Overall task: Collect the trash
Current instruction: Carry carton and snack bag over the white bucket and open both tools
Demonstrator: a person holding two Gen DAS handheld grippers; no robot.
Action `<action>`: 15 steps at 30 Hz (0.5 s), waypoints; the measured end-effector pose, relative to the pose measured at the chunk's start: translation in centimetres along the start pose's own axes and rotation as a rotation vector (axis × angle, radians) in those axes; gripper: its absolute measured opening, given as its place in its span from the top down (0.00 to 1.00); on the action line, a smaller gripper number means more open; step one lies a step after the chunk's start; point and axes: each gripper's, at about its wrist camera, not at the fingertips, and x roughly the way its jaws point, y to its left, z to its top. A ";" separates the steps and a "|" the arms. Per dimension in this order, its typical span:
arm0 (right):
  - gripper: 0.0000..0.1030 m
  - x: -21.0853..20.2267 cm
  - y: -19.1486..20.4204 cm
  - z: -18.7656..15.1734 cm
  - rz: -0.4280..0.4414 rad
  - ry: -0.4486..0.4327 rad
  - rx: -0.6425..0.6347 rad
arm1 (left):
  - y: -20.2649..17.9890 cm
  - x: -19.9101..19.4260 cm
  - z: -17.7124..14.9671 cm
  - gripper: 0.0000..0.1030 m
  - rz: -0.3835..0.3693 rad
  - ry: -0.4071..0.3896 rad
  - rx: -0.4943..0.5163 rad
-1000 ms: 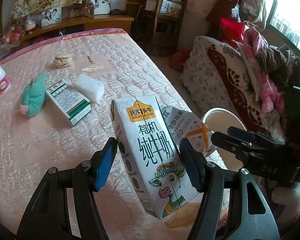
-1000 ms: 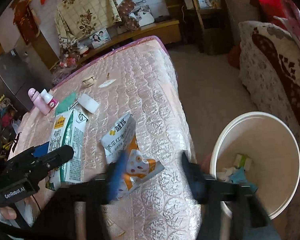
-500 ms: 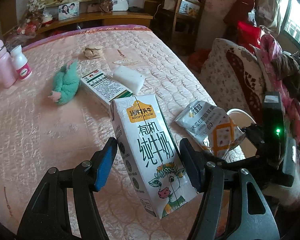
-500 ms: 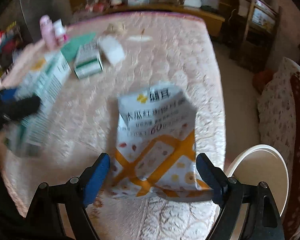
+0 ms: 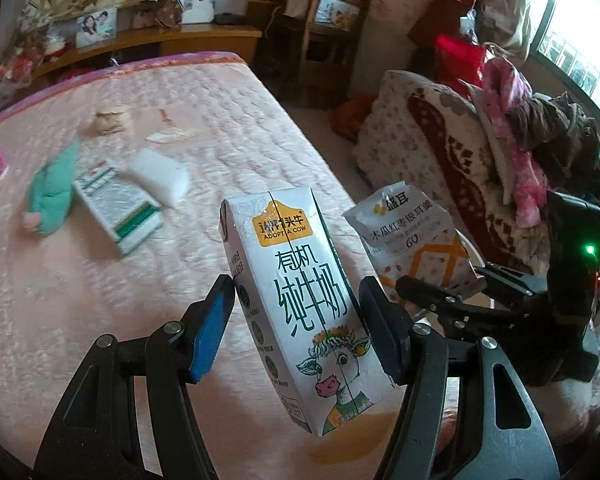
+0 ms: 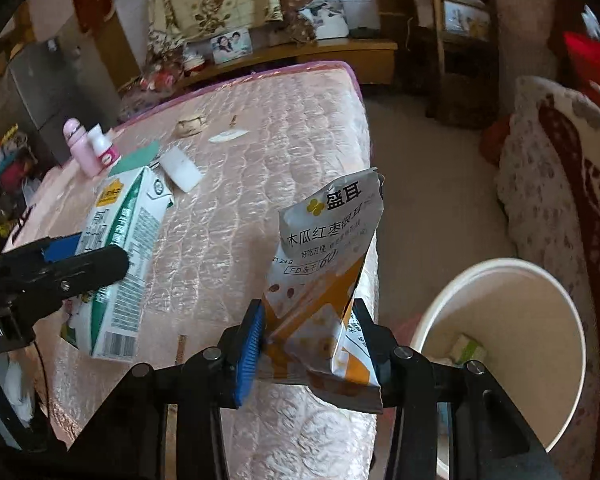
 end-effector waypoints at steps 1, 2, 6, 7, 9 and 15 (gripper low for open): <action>0.60 -0.6 -0.3 -0.2 -0.003 -0.012 0.008 | -0.5 0.2 0.1 0.39 -0.005 0.004 0.006; 0.60 -0.9 -0.6 -0.4 -0.006 -0.022 0.018 | -1.0 0.3 0.3 0.39 -0.005 0.004 0.018; 0.60 -2.3 -2.3 -0.4 -0.022 -0.041 0.056 | -3.0 1.2 0.7 0.39 -0.021 0.013 0.048; 0.60 -2.6 -2.7 -0.5 -0.033 -0.040 0.062 | -3.8 1.5 0.9 0.39 -0.027 0.013 0.061; 0.60 -3.3 -3.8 -0.7 -0.055 -0.043 0.076 | -4.9 2.0 1.1 0.39 -0.037 0.014 0.080; 0.60 -5.3 -8.0 -1.7 -0.116 -0.060 0.155 | -8.6 4.0 1.9 0.39 -0.071 0.026 0.130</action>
